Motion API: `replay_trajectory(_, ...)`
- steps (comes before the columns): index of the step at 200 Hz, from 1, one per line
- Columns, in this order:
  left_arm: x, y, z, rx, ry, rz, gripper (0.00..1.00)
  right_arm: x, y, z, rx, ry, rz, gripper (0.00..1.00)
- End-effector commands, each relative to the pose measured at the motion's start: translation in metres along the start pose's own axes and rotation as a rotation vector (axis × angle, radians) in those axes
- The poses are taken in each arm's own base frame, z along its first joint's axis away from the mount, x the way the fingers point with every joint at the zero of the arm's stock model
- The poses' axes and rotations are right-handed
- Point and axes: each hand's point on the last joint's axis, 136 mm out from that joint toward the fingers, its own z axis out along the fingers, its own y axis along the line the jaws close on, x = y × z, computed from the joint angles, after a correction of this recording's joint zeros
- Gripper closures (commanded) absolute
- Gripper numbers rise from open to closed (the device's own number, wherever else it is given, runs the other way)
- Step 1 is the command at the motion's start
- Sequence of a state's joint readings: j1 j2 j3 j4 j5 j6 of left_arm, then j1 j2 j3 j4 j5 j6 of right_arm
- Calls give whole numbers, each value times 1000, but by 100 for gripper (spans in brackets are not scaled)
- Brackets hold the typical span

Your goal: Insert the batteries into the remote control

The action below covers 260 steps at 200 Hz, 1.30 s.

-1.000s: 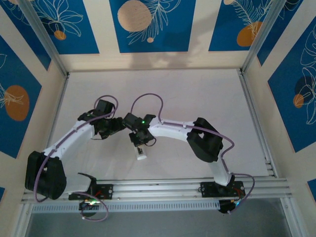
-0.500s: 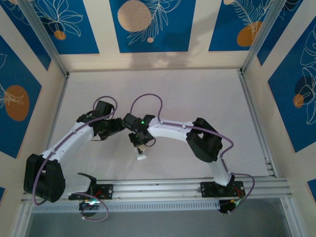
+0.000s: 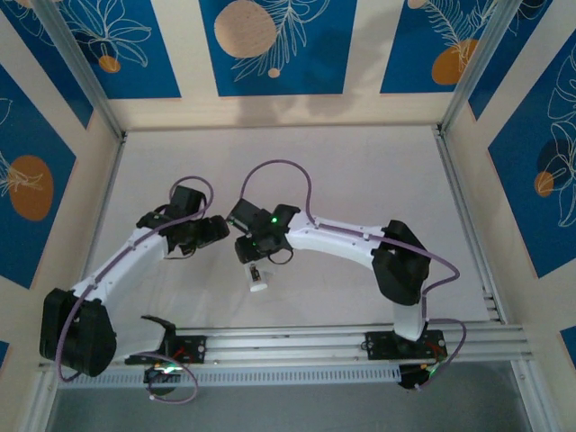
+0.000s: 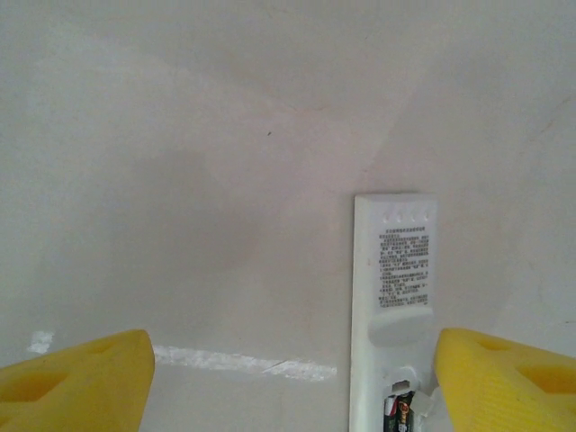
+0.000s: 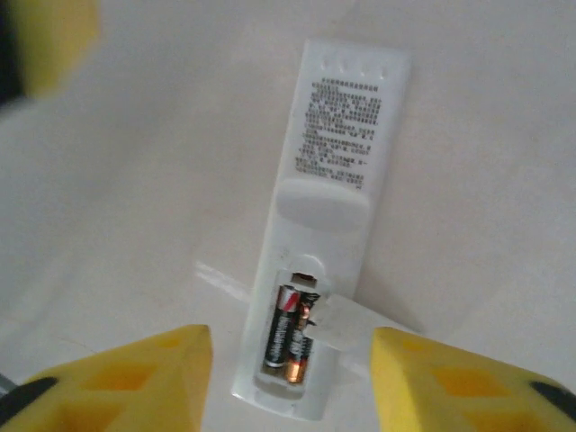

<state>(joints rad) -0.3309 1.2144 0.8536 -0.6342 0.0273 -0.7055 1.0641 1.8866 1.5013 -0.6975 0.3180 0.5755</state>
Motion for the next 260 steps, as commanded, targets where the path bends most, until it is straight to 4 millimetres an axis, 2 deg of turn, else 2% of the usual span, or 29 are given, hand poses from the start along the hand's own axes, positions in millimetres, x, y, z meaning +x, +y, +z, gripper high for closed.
replay_trajectory(1, 2, -1, -4, 33, -4, 30, 19, 21, -7, 13, -38, 47, -209, 46)
replay_trajectory(34, 6, -6, -2, 73, 9, 38, 18, 40, -6, 19, -153, 116, -391, 48)
replay_trajectory(68, 7, -3, -1, 67, 1, 31, 17, 40, 0, 26, -224, 107, -450, 45)
replay_trajectory(106, 7, -2, -2, 57, 1, 35, 17, 32, -11, 40, -194, 107, -455, 44)
replay_trajectory(142, 8, -2, 0, 56, 8, 33, 16, 37, -6, 44, -250, 130, -461, 46)
replay_trajectory(171, 9, 0, 1, 52, 7, 30, 16, 38, -8, 47, -254, 131, -454, 47)
replay_trajectory(200, 9, 0, 2, 48, 12, 26, 16, 40, -11, 53, -242, 144, -454, 53)
replay_trajectory(260, 9, 0, 2, 50, 11, 21, 16, 41, -16, 61, -223, 159, -460, 54)
